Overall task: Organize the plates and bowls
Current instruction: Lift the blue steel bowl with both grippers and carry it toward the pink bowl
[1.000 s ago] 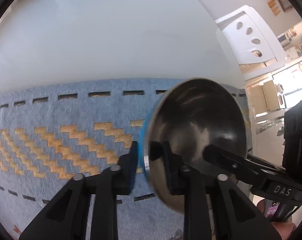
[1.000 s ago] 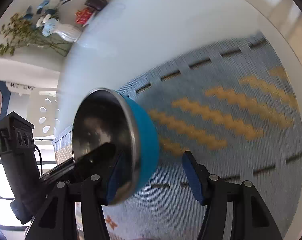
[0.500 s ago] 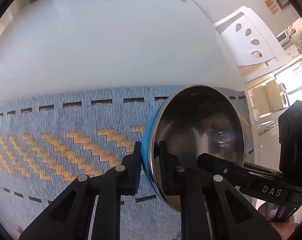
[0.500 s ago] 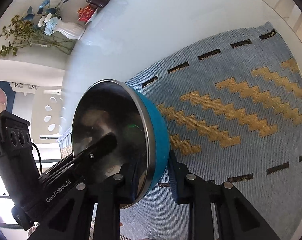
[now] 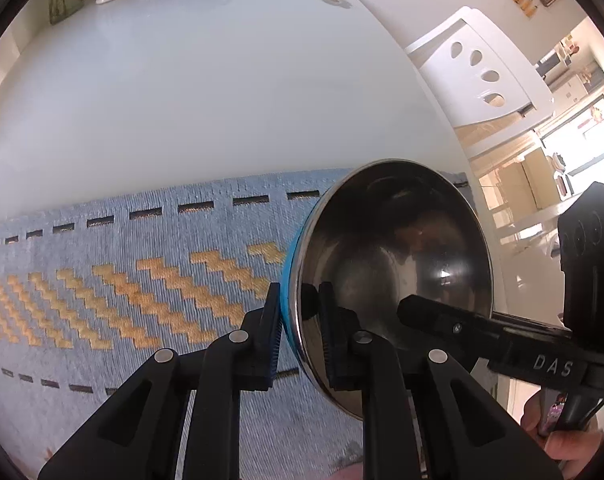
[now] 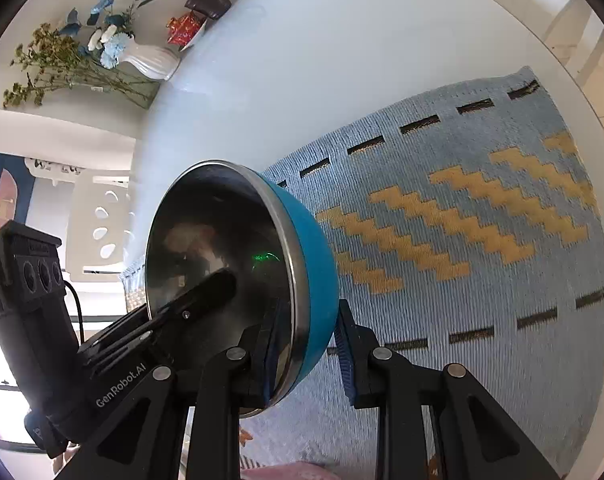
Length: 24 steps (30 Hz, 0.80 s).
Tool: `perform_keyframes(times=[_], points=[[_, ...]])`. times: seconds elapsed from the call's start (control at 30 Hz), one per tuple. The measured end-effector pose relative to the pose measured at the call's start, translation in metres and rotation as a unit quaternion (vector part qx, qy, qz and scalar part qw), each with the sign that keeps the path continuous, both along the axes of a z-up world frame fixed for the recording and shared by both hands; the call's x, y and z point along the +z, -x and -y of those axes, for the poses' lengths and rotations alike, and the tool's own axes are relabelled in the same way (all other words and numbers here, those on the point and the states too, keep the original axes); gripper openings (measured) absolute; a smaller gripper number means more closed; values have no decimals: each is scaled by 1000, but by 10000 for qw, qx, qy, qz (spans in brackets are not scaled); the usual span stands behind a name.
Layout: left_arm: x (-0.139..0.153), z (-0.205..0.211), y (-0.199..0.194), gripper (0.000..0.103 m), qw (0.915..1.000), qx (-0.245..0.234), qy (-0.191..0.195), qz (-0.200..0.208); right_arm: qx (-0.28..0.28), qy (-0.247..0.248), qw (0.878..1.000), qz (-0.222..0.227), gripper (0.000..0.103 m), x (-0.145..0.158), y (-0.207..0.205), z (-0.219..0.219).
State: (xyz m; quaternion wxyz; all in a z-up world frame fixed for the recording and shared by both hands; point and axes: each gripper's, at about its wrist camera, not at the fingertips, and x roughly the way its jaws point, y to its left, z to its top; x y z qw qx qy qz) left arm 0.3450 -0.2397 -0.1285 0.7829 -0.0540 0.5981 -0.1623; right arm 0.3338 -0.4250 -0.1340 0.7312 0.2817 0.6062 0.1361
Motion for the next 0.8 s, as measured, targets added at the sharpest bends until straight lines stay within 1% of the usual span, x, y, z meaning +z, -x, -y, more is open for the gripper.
perform_keyframes(times=[0.13,0.43,0.8], points=[[9,2,8,15,10000,-71,-11,42,-98,-74,9999,54,25,8,8,4],[19,1,28,16,9999,-130,-74,37,27,-11,9999,105,25,22,28,1],[31,-2,54,17,9999,-68,-24,72,143,33,9997,174,25,36,48,-6]])
